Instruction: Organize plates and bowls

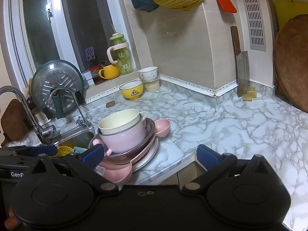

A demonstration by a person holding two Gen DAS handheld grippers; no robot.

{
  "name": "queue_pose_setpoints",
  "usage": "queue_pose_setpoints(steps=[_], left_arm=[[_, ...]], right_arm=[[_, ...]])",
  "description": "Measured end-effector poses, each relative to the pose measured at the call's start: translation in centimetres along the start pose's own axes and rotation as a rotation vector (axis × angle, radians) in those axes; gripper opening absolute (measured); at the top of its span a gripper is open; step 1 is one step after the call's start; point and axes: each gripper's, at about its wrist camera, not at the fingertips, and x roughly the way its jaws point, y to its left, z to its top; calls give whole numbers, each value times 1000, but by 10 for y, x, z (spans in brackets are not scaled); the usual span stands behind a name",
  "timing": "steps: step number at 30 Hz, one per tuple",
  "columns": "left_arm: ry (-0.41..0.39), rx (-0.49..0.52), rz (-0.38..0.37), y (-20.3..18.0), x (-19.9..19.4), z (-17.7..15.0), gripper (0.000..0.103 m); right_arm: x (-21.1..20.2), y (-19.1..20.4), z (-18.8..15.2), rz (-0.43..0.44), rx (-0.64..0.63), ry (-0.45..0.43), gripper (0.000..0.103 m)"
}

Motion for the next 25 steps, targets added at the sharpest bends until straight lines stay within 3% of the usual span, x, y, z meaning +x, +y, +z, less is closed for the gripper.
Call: queue_pose_setpoints(steps=[25], left_arm=[[10, -14, 7, 4, 5, 0, 103]], right_arm=[[5, 0, 1, 10, -5, 10, 103]])
